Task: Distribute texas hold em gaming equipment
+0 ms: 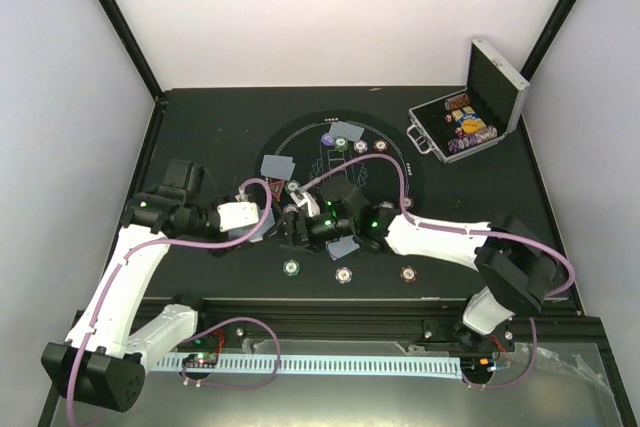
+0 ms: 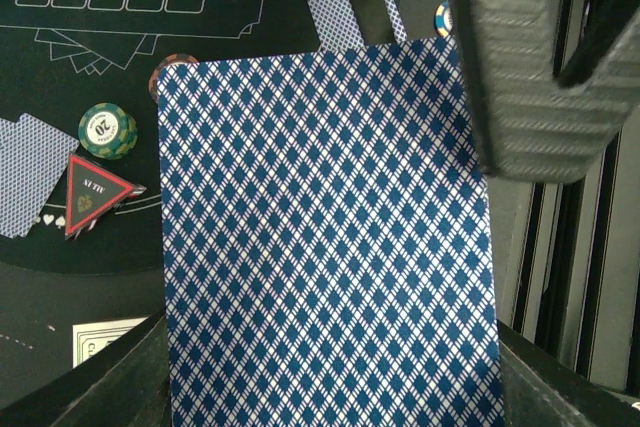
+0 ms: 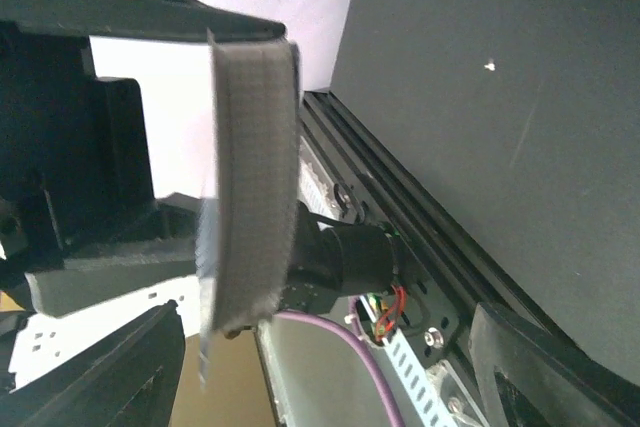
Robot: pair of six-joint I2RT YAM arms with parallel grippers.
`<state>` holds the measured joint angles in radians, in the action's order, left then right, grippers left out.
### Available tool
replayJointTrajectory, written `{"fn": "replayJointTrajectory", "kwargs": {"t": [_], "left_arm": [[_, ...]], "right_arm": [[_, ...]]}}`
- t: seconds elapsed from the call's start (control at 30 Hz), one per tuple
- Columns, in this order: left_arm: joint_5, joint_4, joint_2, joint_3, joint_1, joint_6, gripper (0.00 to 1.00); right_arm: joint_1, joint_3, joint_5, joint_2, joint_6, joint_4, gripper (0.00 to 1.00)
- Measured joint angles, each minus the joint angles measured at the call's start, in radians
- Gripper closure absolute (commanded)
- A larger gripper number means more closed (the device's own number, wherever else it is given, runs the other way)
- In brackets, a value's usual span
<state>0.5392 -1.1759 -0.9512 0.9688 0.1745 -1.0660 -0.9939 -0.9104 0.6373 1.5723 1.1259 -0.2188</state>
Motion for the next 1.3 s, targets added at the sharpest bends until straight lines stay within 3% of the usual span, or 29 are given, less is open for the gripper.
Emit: {"fn": "replayJointTrajectory", "kwargs": {"t": [0.33, 0.7, 1.17, 1.3], "left_arm": [[0.000, -0.004, 0.010, 0.000, 0.004, -0.002, 0.99], [-0.019, -0.008, 0.016, 0.000, 0.005, -0.013, 0.98], [-0.023, -0.011, 0.023, -0.002, 0.011, -0.015, 0.98], [-0.022, -0.012, 0.023, -0.004, 0.011, -0.015, 0.99]], "right_arm": [[-0.006, -0.110, 0.012, 0.111, 0.037, -0.063, 0.21], [-0.010, -0.171, 0.032, 0.209, 0.059, -0.074, 0.31], [0.055, -0.069, 0.075, 0.166, 0.055, -0.178, 0.41], [0.057, -0.069, 0.074, 0.151, 0.042, -0.161, 0.49]]}}
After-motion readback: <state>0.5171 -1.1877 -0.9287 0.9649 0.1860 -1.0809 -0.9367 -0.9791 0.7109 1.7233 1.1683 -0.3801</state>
